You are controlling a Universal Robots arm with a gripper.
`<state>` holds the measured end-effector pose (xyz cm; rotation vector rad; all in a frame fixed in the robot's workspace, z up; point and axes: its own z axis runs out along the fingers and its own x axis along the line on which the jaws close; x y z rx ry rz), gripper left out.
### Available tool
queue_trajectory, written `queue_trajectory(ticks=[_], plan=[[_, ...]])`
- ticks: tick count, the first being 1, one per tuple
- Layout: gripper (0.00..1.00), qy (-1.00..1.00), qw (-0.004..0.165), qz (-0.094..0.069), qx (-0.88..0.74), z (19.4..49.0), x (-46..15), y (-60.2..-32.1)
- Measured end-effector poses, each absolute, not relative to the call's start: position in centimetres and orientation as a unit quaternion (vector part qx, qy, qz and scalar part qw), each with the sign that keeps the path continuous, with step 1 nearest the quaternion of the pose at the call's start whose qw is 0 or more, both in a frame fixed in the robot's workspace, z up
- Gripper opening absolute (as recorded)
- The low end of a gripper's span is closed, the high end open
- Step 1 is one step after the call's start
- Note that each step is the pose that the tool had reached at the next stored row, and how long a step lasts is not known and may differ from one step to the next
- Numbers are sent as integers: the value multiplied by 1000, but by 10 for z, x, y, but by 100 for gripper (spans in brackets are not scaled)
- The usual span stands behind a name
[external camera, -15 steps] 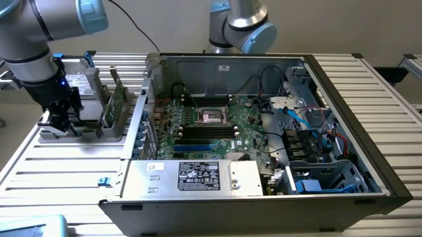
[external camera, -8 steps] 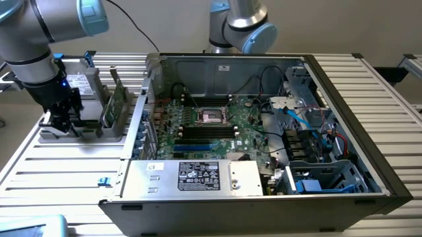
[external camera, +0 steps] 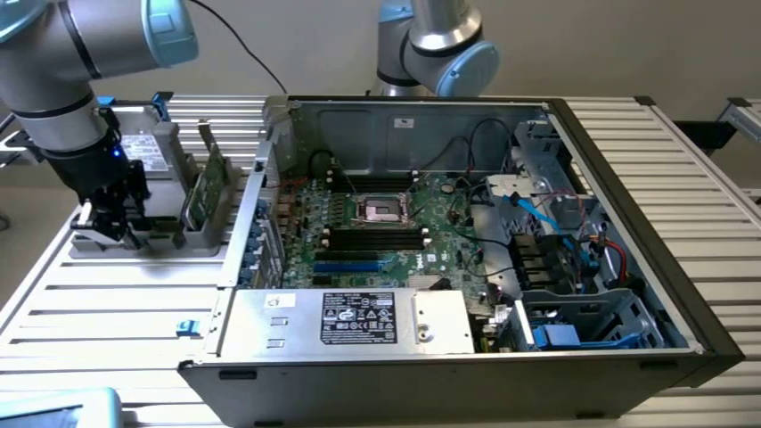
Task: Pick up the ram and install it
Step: 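Pick up the ram and move it above insertion slot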
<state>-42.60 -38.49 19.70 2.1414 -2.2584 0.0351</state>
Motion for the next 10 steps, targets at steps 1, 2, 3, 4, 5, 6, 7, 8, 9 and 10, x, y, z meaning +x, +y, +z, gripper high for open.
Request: queue_trajectory(ticks=[1, 2, 3, 4, 5, 6, 7, 8, 9, 10], plan=[[43, -726, 15, 11, 688, 197, -426, -385], [43, -726, 15, 11, 688, 197, -426, -385], [43, -726, 15, 11, 688, 197, -426, -385], [43, -726, 15, 11, 688, 197, -426, -385], [43, -726, 15, 11, 688, 197, -426, -385], [43, -726, 15, 11, 688, 197, -426, -385], [43, -726, 15, 11, 688, 197, -426, -385], [43, -726, 15, 11, 688, 197, -426, -385], [43, -726, 15, 11, 688, 197, -426, -385], [41, -726, 15, 11, 688, 197, -426, -385]])
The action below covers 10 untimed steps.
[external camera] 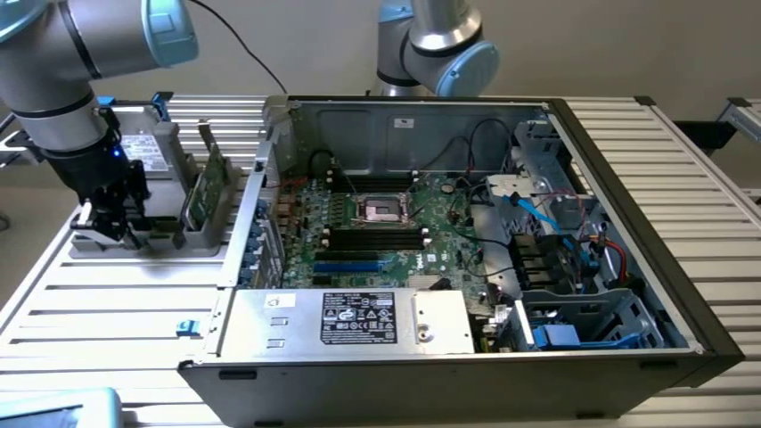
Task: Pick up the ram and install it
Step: 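Pick up the ram and move it above insertion slot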
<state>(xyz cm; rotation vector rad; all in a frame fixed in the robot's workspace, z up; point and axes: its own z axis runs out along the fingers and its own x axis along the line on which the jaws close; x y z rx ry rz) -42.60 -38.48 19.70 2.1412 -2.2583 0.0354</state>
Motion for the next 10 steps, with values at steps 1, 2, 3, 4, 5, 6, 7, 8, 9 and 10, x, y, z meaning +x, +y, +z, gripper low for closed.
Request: queue_trajectory(ticks=[1, 2, 3, 4, 5, 6, 7, 8, 9, 10], plan=[[41, -726, 15, 11, 688, 197, -426, -385], [35, -726, 15, 11, 688, 197, -426, -385], [28, -726, 15, 11, 688, 197, -426, -385], [28, -726, 15, 11, 688, 197, -426, -385], [22, -726, 15, 11, 688, 197, -426, -385], [16, -726, 15, 11, 688, 198, -426, -385], [16, -726, 15, 11, 688, 198, -426, -385], [13, -726, 15, 11, 688, 199, -426, -385], [13, -726, 15, 11, 688, 199, -426, -385], [13, -726, 15, 11, 688, 200, -426, -385]])
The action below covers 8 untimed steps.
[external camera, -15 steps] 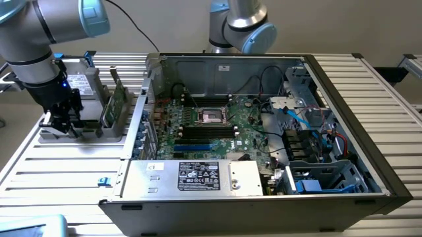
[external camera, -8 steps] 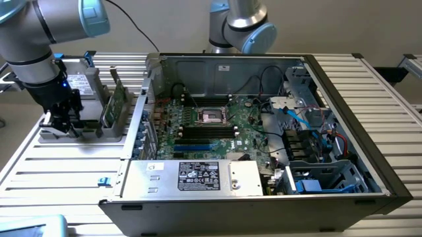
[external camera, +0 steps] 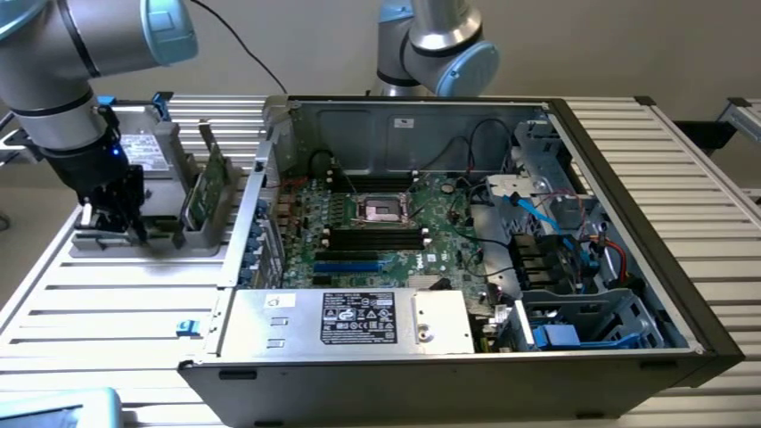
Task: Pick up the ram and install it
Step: 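Pick up the ram and move it above insertion slot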
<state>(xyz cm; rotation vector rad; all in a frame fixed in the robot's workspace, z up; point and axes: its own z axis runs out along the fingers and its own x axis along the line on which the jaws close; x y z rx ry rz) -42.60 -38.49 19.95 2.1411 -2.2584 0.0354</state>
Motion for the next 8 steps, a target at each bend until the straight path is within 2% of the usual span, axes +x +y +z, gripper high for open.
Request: queue_trajectory(ticks=[4, 8], plan=[[13, -725, 15, 11, 688, 204, -426, -385], [13, -724, 15, 12, 690, 222, -426, -385]])
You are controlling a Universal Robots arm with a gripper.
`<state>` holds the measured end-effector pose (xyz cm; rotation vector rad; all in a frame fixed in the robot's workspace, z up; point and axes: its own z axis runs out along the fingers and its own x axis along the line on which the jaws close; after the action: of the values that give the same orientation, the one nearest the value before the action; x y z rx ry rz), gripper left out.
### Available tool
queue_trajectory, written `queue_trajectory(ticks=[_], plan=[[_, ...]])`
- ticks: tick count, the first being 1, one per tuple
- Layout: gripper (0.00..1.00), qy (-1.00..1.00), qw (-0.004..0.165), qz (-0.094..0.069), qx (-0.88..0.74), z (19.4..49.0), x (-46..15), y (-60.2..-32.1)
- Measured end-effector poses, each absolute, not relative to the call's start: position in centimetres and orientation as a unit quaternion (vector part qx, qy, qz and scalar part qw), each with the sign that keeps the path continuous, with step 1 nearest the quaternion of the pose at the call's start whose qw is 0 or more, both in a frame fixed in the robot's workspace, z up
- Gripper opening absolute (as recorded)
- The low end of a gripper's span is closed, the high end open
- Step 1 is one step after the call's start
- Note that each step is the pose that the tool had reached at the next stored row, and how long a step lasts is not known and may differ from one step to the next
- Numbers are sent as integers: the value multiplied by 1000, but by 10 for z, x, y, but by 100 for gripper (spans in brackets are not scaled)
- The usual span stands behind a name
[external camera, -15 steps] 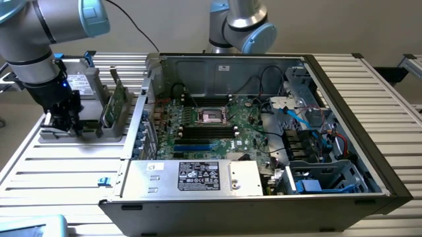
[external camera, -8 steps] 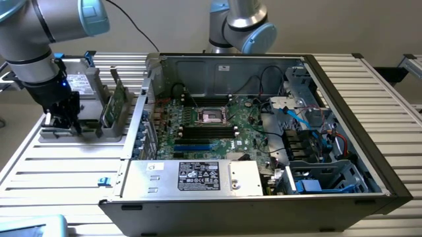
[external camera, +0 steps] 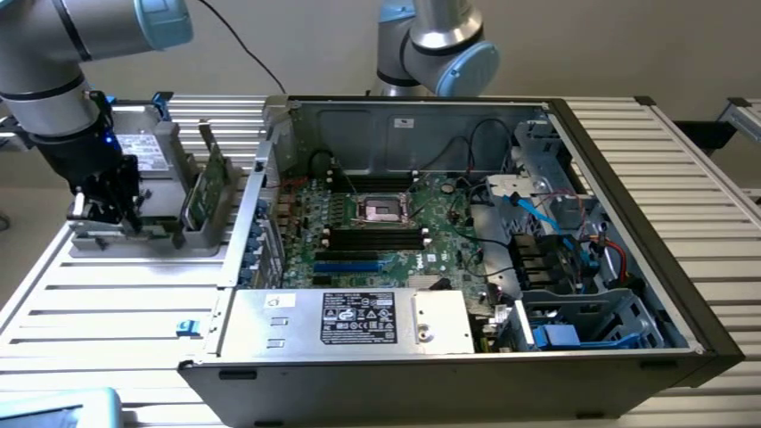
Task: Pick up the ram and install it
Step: 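Pick up the ram and move it above insertion slot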
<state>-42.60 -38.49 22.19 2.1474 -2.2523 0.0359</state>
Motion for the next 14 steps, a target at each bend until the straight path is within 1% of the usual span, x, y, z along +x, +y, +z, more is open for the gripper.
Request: queue_trajectory(ticks=[14], plan=[[13, -707, 16, 13, 707, 284, -426, -385]])
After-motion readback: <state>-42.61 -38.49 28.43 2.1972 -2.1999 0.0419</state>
